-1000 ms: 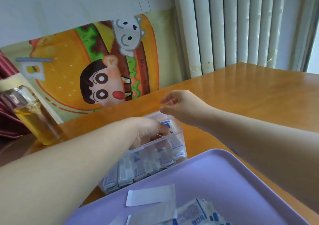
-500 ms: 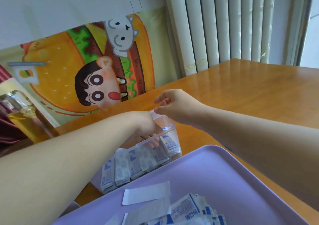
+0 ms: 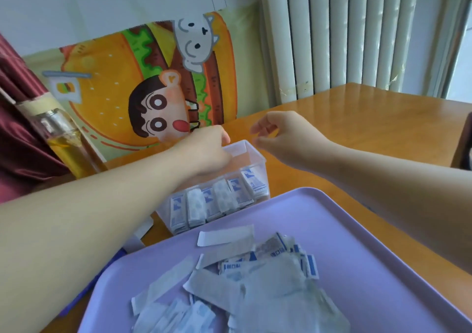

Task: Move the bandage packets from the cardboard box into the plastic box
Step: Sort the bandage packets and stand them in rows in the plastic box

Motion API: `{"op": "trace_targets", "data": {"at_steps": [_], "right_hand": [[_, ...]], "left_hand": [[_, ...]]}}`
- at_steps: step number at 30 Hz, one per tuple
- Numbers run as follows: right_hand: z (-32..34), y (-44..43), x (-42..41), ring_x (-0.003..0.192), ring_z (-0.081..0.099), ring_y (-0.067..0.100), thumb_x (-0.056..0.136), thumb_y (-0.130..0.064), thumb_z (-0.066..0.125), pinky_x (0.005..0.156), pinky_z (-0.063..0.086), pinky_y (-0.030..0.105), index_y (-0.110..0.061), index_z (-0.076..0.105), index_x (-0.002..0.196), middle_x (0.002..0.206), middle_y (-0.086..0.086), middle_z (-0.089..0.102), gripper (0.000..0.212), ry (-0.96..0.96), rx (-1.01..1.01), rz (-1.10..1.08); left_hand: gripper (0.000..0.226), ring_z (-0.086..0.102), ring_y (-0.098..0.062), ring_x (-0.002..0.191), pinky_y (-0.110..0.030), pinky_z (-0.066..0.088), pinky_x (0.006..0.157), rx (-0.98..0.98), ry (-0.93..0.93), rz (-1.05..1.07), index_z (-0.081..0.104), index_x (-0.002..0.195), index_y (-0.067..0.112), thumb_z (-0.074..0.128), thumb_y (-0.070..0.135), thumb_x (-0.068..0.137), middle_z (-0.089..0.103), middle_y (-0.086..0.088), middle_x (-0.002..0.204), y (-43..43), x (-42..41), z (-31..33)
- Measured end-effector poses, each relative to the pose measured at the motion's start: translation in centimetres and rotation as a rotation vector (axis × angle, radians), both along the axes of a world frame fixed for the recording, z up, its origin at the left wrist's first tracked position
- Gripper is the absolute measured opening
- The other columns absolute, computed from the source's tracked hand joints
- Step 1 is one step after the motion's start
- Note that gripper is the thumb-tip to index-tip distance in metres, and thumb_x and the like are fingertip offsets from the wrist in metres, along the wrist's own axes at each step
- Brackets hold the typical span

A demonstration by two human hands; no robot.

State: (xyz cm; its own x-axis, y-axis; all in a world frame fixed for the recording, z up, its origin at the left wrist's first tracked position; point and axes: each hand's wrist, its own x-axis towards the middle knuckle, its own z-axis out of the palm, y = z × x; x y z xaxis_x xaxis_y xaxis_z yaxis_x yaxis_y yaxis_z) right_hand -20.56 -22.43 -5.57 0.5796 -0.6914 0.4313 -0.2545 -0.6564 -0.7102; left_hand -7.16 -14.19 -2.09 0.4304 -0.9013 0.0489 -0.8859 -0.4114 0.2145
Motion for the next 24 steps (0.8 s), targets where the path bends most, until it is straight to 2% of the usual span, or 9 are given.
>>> {"op": "trace_targets", "data": {"at_steps": [2, 4, 8, 11, 13, 15, 17, 20, 24], "right_hand": [[0.2, 1.9, -1.4, 0.065, 0.05, 0.005, 0.086, -0.018, 0.061, 0.05, 0.035, 0.005, -0.019, 0.067, 0.093, 0.083, -0.005, 0.061, 0.01, 0.077, -0.068, 0.059], [0.1, 4.1, -2.6, 0.06, 0.049, 0.0, 0.086, -0.022, 0.062, 0.049, 0.036, 0.004, -0.02, 0.068, 0.092, 0.078, -0.009, 0.061, 0.009, 0.256, -0.102, 0.179], [-0.9, 7.7, -3.8, 0.072, 0.053, 0.0, 0.087, -0.03, 0.062, 0.058, 0.037, 0.006, -0.025, 0.067, 0.105, 0.093, -0.013, 0.064, 0.019, 0.622, -0.171, 0.358], [-1.9, 8.7, -2.9, 0.087, 0.051, 0.004, 0.087, -0.029, 0.063, 0.067, 0.037, 0.014, -0.026, 0.061, 0.117, 0.111, -0.01, 0.061, 0.031, 0.657, -0.229, 0.341], [-2.6, 9.1, -1.9, 0.099, 0.052, 0.006, 0.086, -0.03, 0.063, 0.079, 0.038, 0.019, -0.026, 0.059, 0.123, 0.115, -0.01, 0.057, 0.037, 0.663, -0.133, 0.351], [-2.6, 8.9, -0.7, 0.111, 0.055, 0.014, 0.091, -0.026, 0.057, 0.088, 0.041, 0.023, -0.023, 0.059, 0.124, 0.122, -0.005, 0.058, 0.034, 0.618, -0.017, 0.345], [-2.6, 8.5, 0.1, 0.116, 0.055, 0.022, 0.094, -0.016, 0.05, 0.093, 0.042, 0.026, -0.015, 0.059, 0.124, 0.127, 0.003, 0.059, 0.032, 0.656, 0.003, 0.317], [-3.1, 8.5, 1.0, 0.115, 0.054, 0.027, 0.093, -0.015, 0.045, 0.098, 0.043, 0.033, -0.011, 0.06, 0.124, 0.127, 0.009, 0.059, 0.034, 0.954, -0.231, 0.247], [-3.4, 8.0, 2.2, 0.111, 0.058, 0.028, 0.092, -0.019, 0.046, 0.095, 0.046, 0.034, -0.005, 0.064, 0.117, 0.12, 0.013, 0.063, 0.034, 1.068, -0.36, 0.224]], "left_hand": [[0.022, 0.063, -0.015, 0.087, -0.027, 0.049, 0.07, -0.16, 0.02, -0.052, 0.055, 0.111, 0.023, 0.053, 0.021, 0.089, 0.066, 0.004, 0.097, 2.3, -1.0, 0.4], [0.013, 0.064, -0.013, 0.082, -0.027, 0.051, 0.069, -0.231, 0.13, -0.11, 0.058, 0.101, 0.025, 0.055, 0.02, 0.089, 0.065, 0.005, 0.089, 4.9, -2.0, 0.0], [0.017, 0.063, -0.013, 0.086, -0.031, 0.053, 0.077, -0.075, 0.182, -0.134, 0.061, 0.102, 0.026, 0.056, 0.015, 0.089, 0.066, 0.005, 0.1, 9.5, -2.2, -3.1], [0.041, 0.056, -0.012, 0.106, -0.018, 0.045, 0.082, 0.099, 0.168, -0.148, 0.052, 0.128, 0.027, 0.052, 0.014, 0.089, 0.057, 0.006, 0.127, 11.1, -1.9, -5.6], [0.051, 0.057, -0.01, 0.099, -0.006, 0.041, 0.064, 0.162, 0.229, -0.158, 0.045, 0.136, 0.031, 0.049, 0.014, 0.088, 0.056, 0.006, 0.13, 11.5, -1.8, -6.6], [0.056, 0.057, -0.013, 0.098, -0.01, 0.041, 0.05, 0.188, 0.259, -0.112, 0.039, 0.141, 0.032, 0.047, 0.015, 0.088, 0.051, 0.005, 0.136, 11.5, -1.5, -7.2], [0.057, 0.053, -0.018, 0.115, -0.018, 0.044, 0.058, 0.211, 0.235, -0.093, 0.037, 0.143, 0.029, 0.047, 0.015, 0.088, 0.043, 0.002, 0.145, 11.6, -1.1, -7.4], [0.046, 0.055, -0.016, 0.108, -0.024, 0.045, 0.07, 0.25, 0.186, -0.173, 0.05, 0.133, 0.024, 0.054, 0.021, 0.087, 0.053, 0.001, 0.135, 11.9, -0.7, -7.6], [0.032, 0.058, -0.019, 0.093, -0.023, 0.046, 0.059, 0.197, 0.045, -0.204, 0.062, 0.12, 0.024, 0.053, 0.022, 0.089, 0.064, -0.001, 0.112, 11.5, -0.7, -7.8]]}}
